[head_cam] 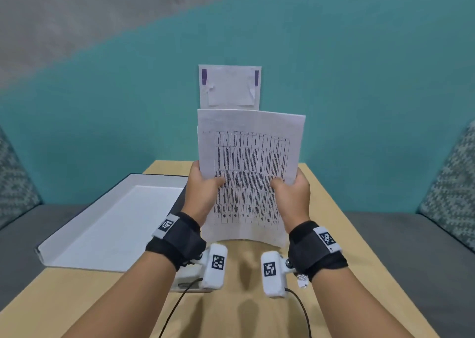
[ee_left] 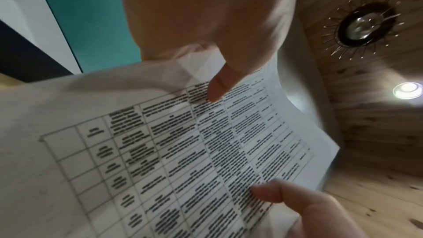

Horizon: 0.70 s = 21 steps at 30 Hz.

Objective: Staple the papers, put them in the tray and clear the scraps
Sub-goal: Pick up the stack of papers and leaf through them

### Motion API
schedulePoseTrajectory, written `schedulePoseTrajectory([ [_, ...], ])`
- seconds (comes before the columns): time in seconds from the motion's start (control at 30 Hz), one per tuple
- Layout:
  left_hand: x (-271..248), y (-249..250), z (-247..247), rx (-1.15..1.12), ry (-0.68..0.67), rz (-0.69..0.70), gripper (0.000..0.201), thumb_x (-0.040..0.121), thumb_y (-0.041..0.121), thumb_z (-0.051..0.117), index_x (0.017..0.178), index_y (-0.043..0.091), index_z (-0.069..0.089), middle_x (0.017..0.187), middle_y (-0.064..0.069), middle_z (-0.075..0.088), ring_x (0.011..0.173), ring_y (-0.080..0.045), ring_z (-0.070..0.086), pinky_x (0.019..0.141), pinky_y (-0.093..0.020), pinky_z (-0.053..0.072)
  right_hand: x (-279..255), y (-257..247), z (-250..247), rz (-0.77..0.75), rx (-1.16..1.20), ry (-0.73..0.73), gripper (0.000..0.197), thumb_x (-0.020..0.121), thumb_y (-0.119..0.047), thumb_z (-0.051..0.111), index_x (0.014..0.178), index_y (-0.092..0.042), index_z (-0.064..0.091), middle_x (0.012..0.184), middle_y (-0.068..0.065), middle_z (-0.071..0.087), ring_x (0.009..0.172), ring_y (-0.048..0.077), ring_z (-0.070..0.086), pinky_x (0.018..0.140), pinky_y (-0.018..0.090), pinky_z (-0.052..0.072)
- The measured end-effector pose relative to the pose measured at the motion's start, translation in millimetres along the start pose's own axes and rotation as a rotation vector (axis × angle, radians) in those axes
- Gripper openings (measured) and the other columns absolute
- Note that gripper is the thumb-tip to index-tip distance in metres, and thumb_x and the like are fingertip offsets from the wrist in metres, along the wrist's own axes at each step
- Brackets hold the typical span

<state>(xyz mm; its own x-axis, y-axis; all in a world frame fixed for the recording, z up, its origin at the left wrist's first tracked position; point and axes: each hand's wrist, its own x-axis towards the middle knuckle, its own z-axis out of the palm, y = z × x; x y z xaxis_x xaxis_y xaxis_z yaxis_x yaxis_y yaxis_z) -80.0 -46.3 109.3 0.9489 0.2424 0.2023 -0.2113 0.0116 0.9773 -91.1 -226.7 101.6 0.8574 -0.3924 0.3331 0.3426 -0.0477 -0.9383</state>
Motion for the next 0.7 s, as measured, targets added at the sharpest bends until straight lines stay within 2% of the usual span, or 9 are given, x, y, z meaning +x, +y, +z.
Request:
schedulePoseTrajectory([
  [0.1,-1,3,-2,0.008,-0.021,-0.018,0.054,0.085,-0.013,0.06,0.131,0.015,0.052,0.121,-0.002,0.07,0.111,-0.023,0.068,0.101,-0.048,0.054,1,2,-3,0.054,0.025,-0.002,0.029,0.079,0.004,0.058,0.095,-0.02,0.063,0.088,-0.003,0.07,0.071,0.013,0.063,0.061,0.025,0.052],
  [0.27,-1,2,-7,0.025,-0.034,-0.022,0.051,0.085,-0.013,0.06,0.126,0.016,0.053,0.12,-0.001,0.069,0.112,-0.025,0.067,0.1,-0.049,0.054,3,4,-5,0.07,0.032,-0.024,0.031,0.078,0.006,0.058,0.096,-0.019,0.063,0.093,-0.001,0.07,0.072,0.014,0.061,0.064,0.029,0.053],
  [0.4,0,-7,-10,0.015,-0.037,-0.083,0.044,0.082,-0.01,0.062,0.112,0.022,0.058,0.114,-0.001,0.072,0.11,-0.028,0.069,0.099,-0.051,0.054,1,11,-6,0.086,0.024,-0.027,0.031,0.078,0.006,0.058,0.098,-0.017,0.063,0.09,0.001,0.07,0.07,0.014,0.06,0.061,0.027,0.052],
  [0.47,0,-15,-12,0.019,-0.049,-0.105,0.045,0.08,-0.007,0.063,0.115,0.021,0.062,0.115,-0.003,0.074,0.111,-0.029,0.069,0.1,-0.053,0.053,-2,16,-7,0.096,0.02,-0.033,0.028,0.08,0.004,0.058,0.1,-0.015,0.063,0.09,0.0,0.07,0.071,0.014,0.061,0.061,0.025,0.052],
  [0.57,1,-24,-13,0.021,-0.068,-0.111,0.05,0.08,-0.004,0.064,0.125,0.018,0.062,0.118,-0.003,0.075,0.111,-0.028,0.07,0.101,-0.054,0.053,-5,22,-7,0.11,0.007,-0.042,0.027,0.081,0.003,0.057,0.101,-0.014,0.063,0.093,0.004,0.07,0.072,0.016,0.061,0.063,0.029,0.051],
  [0.7,-3,-24,-13,0.028,-0.095,-0.114,0.049,0.088,-0.01,0.062,0.131,0.012,0.058,0.124,-0.008,0.073,0.112,-0.028,0.07,0.1,-0.052,0.054,-8,26,-7,0.1,-0.023,-0.041,0.03,0.082,0.002,0.056,0.105,-0.016,0.064,0.095,0.0,0.072,0.074,0.015,0.063,0.065,0.029,0.052],
])
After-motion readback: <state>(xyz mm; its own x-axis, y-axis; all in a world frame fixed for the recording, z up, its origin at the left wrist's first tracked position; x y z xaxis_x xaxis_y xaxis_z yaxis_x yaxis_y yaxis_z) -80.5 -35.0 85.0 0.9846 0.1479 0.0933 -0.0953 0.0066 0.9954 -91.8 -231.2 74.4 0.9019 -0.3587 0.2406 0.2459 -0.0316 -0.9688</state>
